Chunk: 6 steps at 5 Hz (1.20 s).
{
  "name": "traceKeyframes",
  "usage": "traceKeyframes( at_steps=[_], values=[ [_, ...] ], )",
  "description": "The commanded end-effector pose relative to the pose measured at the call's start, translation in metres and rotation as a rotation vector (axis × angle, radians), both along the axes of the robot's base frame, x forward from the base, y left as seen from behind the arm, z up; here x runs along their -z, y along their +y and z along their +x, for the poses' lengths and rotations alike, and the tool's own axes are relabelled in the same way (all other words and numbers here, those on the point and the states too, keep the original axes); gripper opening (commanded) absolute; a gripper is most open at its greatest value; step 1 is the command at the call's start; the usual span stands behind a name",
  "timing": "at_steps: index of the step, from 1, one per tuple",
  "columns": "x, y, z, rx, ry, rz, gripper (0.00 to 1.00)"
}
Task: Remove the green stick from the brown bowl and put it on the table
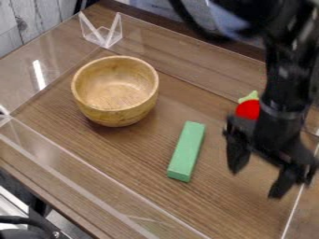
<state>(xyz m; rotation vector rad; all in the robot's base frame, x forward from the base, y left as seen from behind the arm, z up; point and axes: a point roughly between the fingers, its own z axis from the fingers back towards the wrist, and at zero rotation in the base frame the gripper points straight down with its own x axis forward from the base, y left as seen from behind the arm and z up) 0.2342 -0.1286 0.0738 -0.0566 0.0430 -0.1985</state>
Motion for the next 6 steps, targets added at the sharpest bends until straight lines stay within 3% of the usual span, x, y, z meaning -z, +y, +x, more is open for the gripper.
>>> traceKeyframes(
  at_steps=[1, 2, 3, 4, 6],
  values=[
    [-0.044, 0.017, 0.028, -0.117, -0.106, -0.026, 1.0],
    [-0.034, 0.032, 0.043, -0.185, -0.099, -0.02, 0.0],
    [-0.029, 0.026, 0.042, -0.201, -0.087, -0.018, 1.0],
    [-0.025, 0.019, 0.04, -0.215, -0.075, -0.016, 1.0],
    [-0.001, 0.027, 0.068, -0.24, -0.056, -0.007, 1.0]
  ],
)
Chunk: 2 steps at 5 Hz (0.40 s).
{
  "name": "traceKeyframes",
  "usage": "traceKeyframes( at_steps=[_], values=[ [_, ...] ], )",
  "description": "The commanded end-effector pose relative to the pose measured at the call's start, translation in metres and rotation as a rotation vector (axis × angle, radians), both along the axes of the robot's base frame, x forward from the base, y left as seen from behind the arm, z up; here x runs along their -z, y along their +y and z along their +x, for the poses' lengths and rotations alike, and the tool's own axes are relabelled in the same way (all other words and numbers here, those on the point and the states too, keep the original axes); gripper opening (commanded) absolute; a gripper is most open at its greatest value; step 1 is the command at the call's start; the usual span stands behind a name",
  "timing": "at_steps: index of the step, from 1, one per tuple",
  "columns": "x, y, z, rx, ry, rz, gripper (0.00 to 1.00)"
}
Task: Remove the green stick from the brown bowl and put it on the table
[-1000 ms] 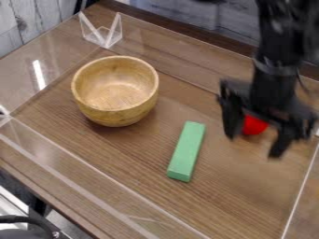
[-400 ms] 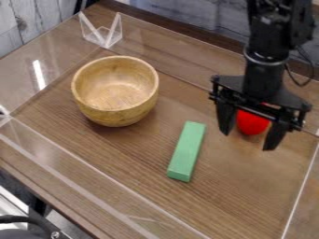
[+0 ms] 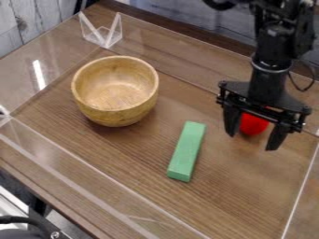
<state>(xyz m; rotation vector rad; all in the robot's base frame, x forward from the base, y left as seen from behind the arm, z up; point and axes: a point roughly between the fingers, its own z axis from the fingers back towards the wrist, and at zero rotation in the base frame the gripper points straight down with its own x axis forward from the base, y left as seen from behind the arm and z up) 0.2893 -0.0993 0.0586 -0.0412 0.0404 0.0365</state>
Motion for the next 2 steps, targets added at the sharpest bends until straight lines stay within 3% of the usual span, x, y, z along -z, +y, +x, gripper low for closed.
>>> traceKeyframes(
  at_steps=[1, 2],
  values=[
    [-0.013, 0.01, 0.008, 0.05, -0.05, -0.024, 1.0],
    [-0.009, 0.022, 0.004, 0.106, -0.045, -0.025, 1.0]
  ],
)
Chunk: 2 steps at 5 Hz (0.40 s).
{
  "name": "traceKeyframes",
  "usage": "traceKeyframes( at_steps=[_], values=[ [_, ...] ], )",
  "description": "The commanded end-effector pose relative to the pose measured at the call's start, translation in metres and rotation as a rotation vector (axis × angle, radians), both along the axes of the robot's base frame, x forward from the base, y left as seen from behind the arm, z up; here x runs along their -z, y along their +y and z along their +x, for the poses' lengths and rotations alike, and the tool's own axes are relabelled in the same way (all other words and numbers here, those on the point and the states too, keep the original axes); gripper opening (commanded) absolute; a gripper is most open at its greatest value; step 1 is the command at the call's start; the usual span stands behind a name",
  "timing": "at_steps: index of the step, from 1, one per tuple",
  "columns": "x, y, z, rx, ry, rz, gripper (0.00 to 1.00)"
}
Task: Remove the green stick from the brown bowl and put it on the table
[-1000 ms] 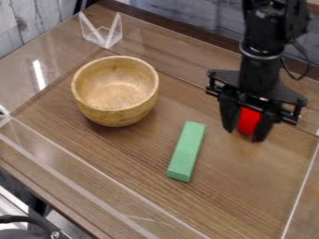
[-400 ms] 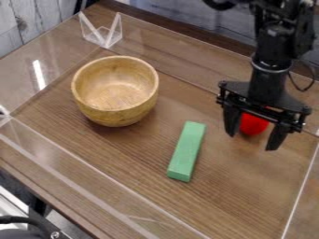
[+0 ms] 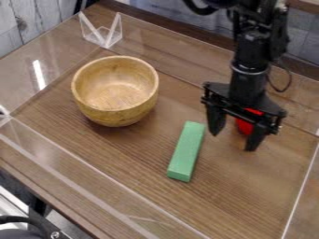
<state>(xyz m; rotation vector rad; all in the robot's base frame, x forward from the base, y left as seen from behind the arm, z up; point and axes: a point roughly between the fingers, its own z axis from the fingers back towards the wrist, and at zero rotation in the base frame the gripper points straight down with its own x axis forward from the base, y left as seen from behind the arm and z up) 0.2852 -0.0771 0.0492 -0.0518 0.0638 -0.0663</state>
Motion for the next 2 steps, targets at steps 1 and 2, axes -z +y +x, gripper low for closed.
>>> traceKeyframes(
  at_steps=[1, 2],
  values=[
    [-0.0073, 0.0024, 0.0099, 0.005, -0.065, -0.014, 1.0],
    [0.0012, 0.0054, 0.0104, 0.008, -0.068, -0.014, 1.0]
  ],
)
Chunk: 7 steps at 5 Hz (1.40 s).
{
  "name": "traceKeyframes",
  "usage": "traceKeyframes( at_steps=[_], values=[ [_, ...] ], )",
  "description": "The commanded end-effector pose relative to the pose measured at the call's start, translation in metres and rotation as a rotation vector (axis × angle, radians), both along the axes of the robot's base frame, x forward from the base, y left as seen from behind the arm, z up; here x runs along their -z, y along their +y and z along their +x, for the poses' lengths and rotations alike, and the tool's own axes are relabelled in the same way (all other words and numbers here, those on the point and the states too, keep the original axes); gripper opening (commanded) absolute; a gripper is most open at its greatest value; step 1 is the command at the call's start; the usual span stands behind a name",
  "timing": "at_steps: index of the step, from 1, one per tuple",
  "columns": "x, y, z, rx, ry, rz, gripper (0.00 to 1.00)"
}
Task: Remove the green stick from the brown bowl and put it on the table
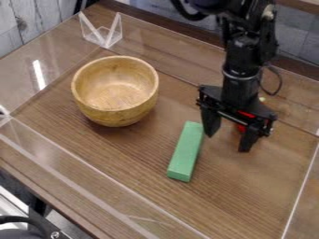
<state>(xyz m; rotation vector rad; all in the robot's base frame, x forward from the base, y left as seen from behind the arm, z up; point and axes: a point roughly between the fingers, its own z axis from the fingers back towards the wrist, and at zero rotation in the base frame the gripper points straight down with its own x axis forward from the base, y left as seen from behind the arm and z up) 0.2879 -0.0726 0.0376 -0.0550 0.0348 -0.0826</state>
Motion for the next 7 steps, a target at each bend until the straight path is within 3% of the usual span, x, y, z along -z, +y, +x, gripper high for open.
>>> traceKeyframes(
  at_steps=[1, 4, 5, 6, 7],
  values=[
    [-0.008, 0.0, 0.009, 0.007, -0.041, -0.009, 1.0],
    [-0.001, 0.005, 0.012, 0.04, -0.046, -0.008, 1.0],
    [0.004, 0.013, 0.015, 0.047, -0.048, -0.009, 0.0],
    [-0.01, 0.013, 0.013, 0.029, -0.065, -0.012, 1.0],
    [-0.025, 0.014, 0.011, 0.009, -0.084, -0.018, 1.0]
  ],
)
